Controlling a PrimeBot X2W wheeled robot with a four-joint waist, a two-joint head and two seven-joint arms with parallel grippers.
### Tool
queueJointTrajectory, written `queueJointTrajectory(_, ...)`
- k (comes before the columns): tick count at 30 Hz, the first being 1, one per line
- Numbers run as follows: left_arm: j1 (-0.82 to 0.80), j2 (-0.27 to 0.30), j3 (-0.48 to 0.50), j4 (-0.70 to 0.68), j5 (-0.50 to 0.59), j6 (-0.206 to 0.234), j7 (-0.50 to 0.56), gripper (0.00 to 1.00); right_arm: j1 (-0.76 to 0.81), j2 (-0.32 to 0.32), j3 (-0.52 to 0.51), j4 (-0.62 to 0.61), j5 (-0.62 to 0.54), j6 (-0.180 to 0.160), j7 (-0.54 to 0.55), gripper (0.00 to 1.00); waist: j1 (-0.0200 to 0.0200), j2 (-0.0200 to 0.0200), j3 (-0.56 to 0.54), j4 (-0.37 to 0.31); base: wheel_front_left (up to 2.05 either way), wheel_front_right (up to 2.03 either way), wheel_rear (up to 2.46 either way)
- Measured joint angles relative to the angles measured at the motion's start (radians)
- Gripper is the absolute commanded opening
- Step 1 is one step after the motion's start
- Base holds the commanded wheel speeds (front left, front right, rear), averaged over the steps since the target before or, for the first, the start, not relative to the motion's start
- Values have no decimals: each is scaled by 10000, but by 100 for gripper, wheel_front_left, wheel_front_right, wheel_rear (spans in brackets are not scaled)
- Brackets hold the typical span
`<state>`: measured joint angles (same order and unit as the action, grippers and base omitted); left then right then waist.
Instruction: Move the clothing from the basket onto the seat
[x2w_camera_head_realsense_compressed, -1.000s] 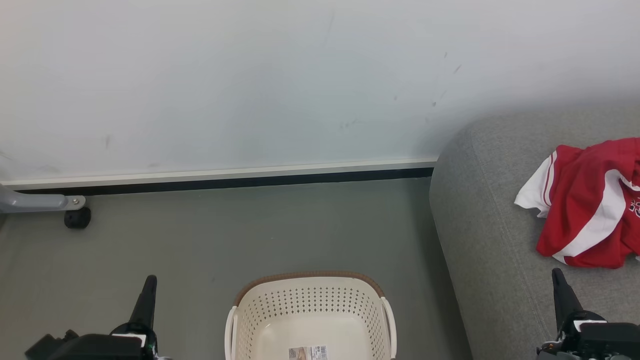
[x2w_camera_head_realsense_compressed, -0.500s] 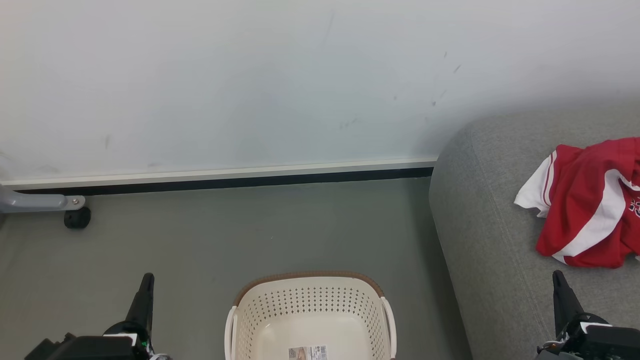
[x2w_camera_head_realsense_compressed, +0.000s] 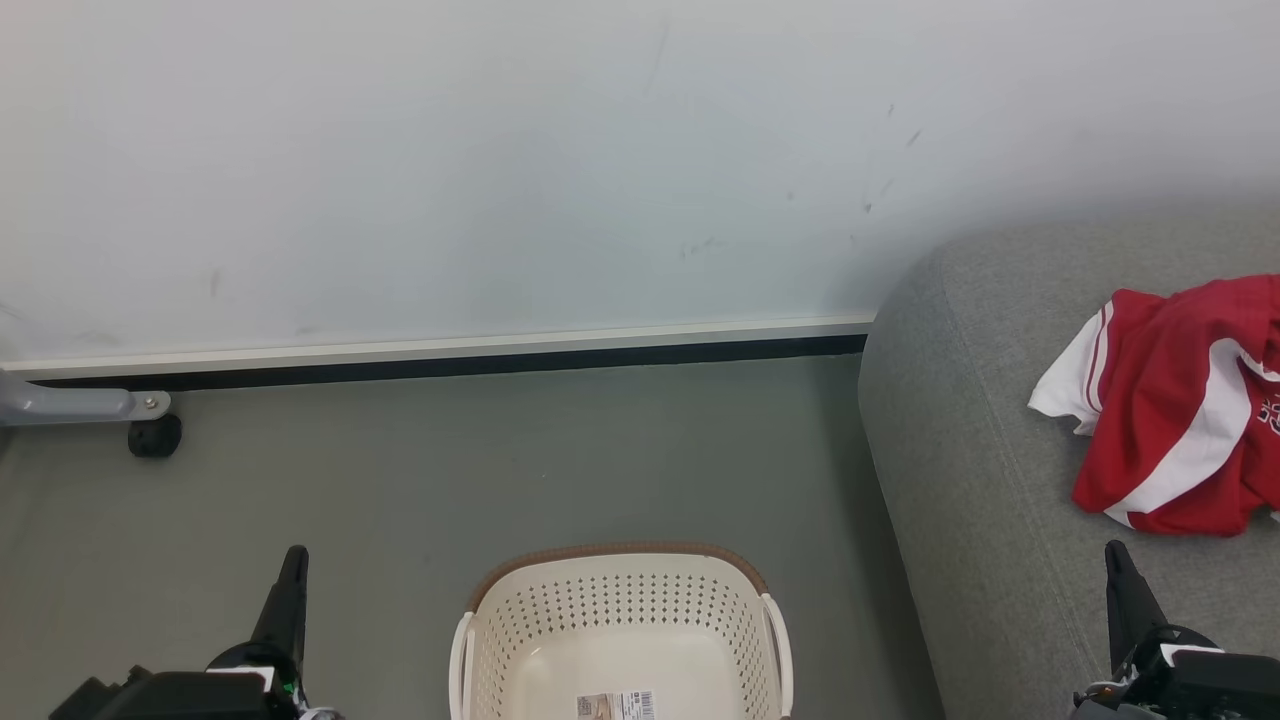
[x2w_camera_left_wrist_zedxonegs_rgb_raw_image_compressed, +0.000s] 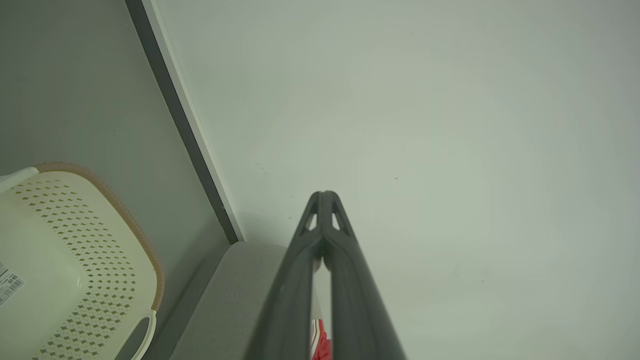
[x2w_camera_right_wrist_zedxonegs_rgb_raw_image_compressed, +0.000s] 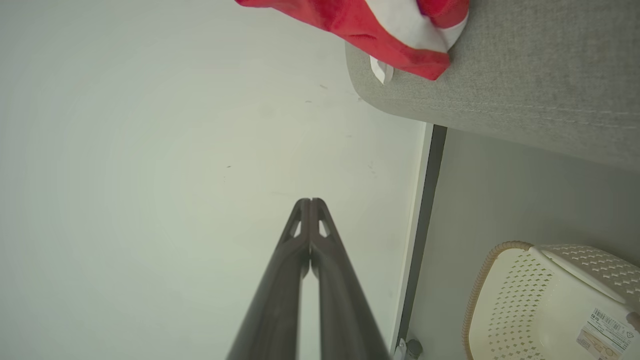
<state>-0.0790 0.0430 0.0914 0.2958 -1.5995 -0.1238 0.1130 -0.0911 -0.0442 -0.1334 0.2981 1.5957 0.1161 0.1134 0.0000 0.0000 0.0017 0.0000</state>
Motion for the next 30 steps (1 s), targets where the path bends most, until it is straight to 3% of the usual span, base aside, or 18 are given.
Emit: queueJointTrajectory(30, -1, 0, -2, 0, -10, 0, 0, 0, -2, 2, 2, 4, 0, 15, -2, 0, 0, 0, 0, 0, 0, 0, 0)
